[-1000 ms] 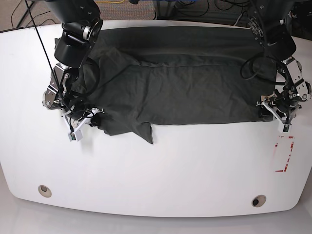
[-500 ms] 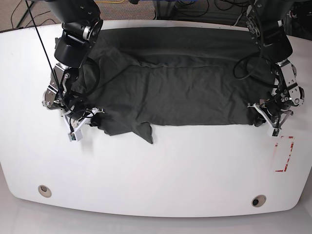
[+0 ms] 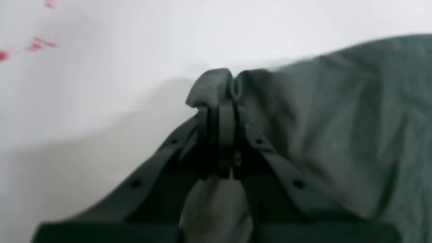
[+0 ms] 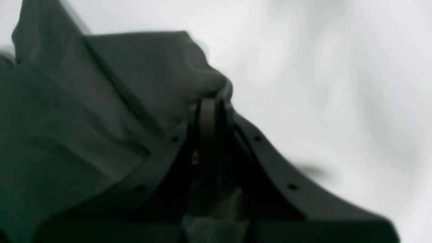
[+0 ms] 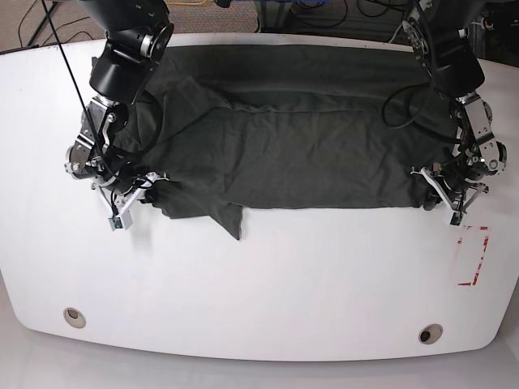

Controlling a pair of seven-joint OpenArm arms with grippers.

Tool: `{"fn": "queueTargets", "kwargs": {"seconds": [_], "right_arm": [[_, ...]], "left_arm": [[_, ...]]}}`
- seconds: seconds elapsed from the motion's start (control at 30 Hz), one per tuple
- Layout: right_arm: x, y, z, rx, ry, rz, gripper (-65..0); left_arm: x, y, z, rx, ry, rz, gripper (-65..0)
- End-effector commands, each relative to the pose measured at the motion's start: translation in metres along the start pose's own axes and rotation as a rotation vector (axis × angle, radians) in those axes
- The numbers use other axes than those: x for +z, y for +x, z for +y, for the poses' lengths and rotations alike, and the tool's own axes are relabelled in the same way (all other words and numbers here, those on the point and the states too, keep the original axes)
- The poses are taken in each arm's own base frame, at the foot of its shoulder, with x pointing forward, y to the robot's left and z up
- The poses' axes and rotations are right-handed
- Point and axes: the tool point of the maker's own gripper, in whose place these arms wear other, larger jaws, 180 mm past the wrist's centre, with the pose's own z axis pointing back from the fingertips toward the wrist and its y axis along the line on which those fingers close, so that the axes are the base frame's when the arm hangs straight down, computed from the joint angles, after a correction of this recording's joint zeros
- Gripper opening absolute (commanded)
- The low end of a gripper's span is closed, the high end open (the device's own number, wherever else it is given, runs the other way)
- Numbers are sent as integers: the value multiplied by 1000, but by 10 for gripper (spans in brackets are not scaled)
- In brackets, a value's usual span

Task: Layout the t-shirt on the table in an organized manner, then fold the t-shirt properly
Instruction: 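Lift the hem and fold it over onto the collar edge with both grippers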

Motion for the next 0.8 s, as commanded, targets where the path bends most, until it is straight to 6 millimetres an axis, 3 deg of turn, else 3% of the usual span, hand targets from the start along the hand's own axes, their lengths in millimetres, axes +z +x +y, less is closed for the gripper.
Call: {"fn": "queueTargets", "kwargs": {"seconds": [0.0, 0.33, 0.5, 0.77], "right_arm": [[15, 38, -7, 36, -26, -95, -650], [32, 52, -12, 83, -72, -112, -650], [35, 55, -13, 91, -80, -119, -650], [61, 67, -16, 147, -143, -119, -650]], "left_arm": [[12, 30, 13, -31, 36, -78, -642], [21, 35, 17, -56, 63, -70, -643], [31, 36, 31, -31, 101, -77, -643], [41, 28, 47, 8, 144, -57, -643]]}}
